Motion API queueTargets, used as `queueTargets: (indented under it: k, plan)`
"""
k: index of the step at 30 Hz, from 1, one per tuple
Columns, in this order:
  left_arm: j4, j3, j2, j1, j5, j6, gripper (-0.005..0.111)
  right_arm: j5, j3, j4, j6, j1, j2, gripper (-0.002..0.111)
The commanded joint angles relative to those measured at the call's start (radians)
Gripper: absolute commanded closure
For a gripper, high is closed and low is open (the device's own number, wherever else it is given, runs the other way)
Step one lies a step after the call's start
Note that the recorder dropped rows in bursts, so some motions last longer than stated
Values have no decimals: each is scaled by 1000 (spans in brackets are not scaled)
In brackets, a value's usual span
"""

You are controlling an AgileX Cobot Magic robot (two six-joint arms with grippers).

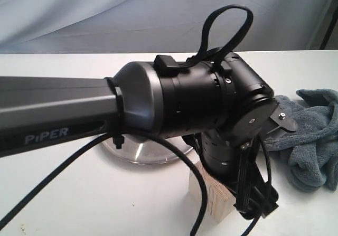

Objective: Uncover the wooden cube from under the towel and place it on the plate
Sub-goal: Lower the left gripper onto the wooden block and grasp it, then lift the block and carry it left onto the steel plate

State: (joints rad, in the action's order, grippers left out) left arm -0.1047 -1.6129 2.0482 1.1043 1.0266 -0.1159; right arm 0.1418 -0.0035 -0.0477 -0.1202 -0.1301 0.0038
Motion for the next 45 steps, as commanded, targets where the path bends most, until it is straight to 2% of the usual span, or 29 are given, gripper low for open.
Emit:
queueTargets:
  k: [1,5,10,22,27,31,36,45]
  plan:
    - [45,2,11,3,-54,-16,3,-6,3,-6,1,-3,-4,108]
    - [29,2,37,0,-63,-74,3,-6,3,-6,1,-3,-4,108]
    - [-71,2,72,0,-77,-176,3,-6,3,-6,1,-3,-4,108]
    - [-76,2,26,0,-78,-175,3,-6,3,-6,1,-3,-4,108]
    - [-66,2,25,-34,-78,-175,3,-6,3,-6,1,-3,-4,108]
    - [62,2,45,-71,-84,-111,3,-6,3,-6,1,-3,-4,108]
    - [125,2,82,-62,-78,19,3,-6,3,-6,1,-3,-4,108]
    - [117,2,155,-64,-76,69,4,-6,3,-6,1,-3,-4,108]
